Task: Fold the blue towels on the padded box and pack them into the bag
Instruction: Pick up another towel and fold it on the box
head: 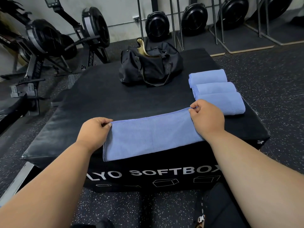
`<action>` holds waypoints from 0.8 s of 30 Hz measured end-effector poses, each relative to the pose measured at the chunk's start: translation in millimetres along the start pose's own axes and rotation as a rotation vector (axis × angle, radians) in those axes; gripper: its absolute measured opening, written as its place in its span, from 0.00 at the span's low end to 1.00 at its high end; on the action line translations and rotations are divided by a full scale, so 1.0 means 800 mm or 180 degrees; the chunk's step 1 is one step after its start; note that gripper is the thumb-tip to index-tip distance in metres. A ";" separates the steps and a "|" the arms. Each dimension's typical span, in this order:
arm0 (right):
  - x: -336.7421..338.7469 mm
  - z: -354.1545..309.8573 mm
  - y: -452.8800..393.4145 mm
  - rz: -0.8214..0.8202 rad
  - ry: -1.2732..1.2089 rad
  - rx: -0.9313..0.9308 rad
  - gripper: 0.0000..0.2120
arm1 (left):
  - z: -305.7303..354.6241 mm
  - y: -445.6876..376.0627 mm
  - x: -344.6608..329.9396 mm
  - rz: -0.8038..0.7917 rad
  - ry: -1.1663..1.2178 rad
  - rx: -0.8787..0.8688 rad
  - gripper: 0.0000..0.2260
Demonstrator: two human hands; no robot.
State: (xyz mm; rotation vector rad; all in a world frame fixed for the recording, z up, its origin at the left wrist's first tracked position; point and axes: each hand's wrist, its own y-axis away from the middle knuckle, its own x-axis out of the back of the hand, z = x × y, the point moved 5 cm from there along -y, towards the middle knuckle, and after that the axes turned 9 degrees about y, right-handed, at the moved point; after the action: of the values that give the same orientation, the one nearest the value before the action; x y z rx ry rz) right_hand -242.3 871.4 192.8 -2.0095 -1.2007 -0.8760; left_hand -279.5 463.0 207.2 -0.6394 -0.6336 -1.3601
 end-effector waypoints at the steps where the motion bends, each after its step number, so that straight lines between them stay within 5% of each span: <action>1: -0.001 -0.001 -0.001 -0.0027 0.0024 -0.0003 0.05 | -0.002 -0.001 0.000 0.0000 -0.0006 0.0039 0.11; 8: 0.012 -0.010 0.004 -0.0177 -0.0330 -0.0115 0.08 | -0.007 -0.005 0.001 -0.0003 -0.0246 0.0266 0.11; 12: 0.021 -0.042 0.028 -0.0019 -0.0131 0.0479 0.11 | 0.021 0.004 -0.008 0.0118 -0.0557 -0.0095 0.20; 17: -0.037 -0.074 0.064 -0.1346 0.0956 0.1629 0.27 | 0.092 0.058 -0.092 -0.0651 -0.0600 -0.1036 0.26; 20: -0.057 -0.064 0.064 -0.1678 0.1517 0.1719 0.31 | 0.091 0.081 -0.134 -0.1118 -0.0960 -0.0846 0.30; 24: -0.060 -0.061 0.059 -0.1675 0.1651 0.1781 0.33 | 0.073 0.087 -0.128 -0.0977 -0.1361 -0.0460 0.35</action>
State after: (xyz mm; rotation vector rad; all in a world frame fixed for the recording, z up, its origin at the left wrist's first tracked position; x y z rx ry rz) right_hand -228.0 791.5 174.5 -0.9562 -1.4692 -1.0690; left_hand -223.7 581.8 168.3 -0.9946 -1.0137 -1.5766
